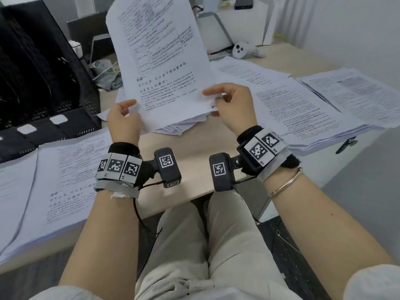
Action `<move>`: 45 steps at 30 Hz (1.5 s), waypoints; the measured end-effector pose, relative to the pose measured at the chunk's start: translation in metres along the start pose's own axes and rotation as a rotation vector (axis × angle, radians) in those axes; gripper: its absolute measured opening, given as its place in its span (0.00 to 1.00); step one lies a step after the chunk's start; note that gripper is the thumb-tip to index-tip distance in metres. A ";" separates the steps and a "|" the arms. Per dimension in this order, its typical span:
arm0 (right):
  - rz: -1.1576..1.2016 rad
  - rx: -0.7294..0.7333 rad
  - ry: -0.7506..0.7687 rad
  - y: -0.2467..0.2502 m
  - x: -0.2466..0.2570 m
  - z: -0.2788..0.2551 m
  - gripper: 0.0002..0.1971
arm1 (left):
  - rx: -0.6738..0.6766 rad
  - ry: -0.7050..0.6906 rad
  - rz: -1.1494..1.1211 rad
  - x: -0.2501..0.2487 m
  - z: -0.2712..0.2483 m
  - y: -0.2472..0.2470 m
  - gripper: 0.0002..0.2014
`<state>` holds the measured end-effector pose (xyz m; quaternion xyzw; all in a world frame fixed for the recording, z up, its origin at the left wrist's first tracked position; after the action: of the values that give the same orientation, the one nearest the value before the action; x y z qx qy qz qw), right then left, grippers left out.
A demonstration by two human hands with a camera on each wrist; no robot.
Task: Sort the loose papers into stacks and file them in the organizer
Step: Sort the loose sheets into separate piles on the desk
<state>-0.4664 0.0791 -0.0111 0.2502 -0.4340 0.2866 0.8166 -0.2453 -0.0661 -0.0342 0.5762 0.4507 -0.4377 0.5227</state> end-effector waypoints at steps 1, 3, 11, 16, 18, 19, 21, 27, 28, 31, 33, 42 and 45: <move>0.010 0.014 -0.008 -0.004 0.001 -0.001 0.22 | -0.013 -0.014 0.004 -0.002 0.001 0.006 0.19; 0.008 0.049 -0.022 -0.014 0.002 -0.001 0.23 | -0.028 -0.038 -0.010 -0.005 0.002 0.019 0.17; -0.094 0.146 -0.146 -0.051 -0.020 -0.003 0.25 | 0.043 -0.143 0.025 -0.011 -0.011 0.046 0.29; -0.081 0.172 -0.207 -0.073 -0.029 -0.002 0.25 | 0.054 -0.171 0.007 -0.004 -0.022 0.061 0.29; -0.073 0.166 -0.216 -0.080 -0.027 -0.001 0.25 | 0.065 -0.181 0.043 -0.004 -0.025 0.064 0.29; -0.069 0.160 -0.225 -0.083 -0.027 0.000 0.26 | 0.074 -0.185 0.060 -0.004 -0.026 0.067 0.28; -0.057 0.137 -0.248 -0.089 -0.025 0.001 0.27 | 0.088 -0.183 0.080 -0.005 -0.028 0.073 0.28; -0.058 0.113 -0.241 -0.116 -0.011 -0.003 0.28 | 0.105 -0.135 0.098 0.005 -0.026 0.097 0.28; -0.052 0.139 -0.222 -0.124 -0.005 -0.004 0.28 | 0.086 -0.118 0.097 0.008 -0.025 0.105 0.28; -0.046 0.227 -0.161 -0.152 0.014 -0.010 0.30 | -0.012 -0.073 0.097 0.016 -0.015 0.138 0.29; -0.011 0.298 -0.159 -0.171 0.023 -0.017 0.30 | -0.096 -0.052 0.091 0.021 -0.009 0.163 0.29; 0.109 0.772 -0.141 -0.243 0.066 -0.050 0.18 | -0.406 -0.022 0.113 0.032 0.003 0.261 0.27; 0.119 0.731 -0.135 -0.251 0.070 -0.048 0.20 | -0.428 -0.033 0.102 0.025 -0.005 0.276 0.27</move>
<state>-0.2348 -0.0498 -0.0154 0.5180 -0.3697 0.4523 0.6249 0.0300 -0.0728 -0.0011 0.4673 0.4949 -0.3143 0.6617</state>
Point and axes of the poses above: each hand's wrist, its own z-axis towards the middle knuckle, its own y-axis out of the back of the hand, x = y × z, the point moved 8 cm from there along z, towards the middle knuckle, and after that the axes turned 12 degrees about y, right-handed, at the moved point
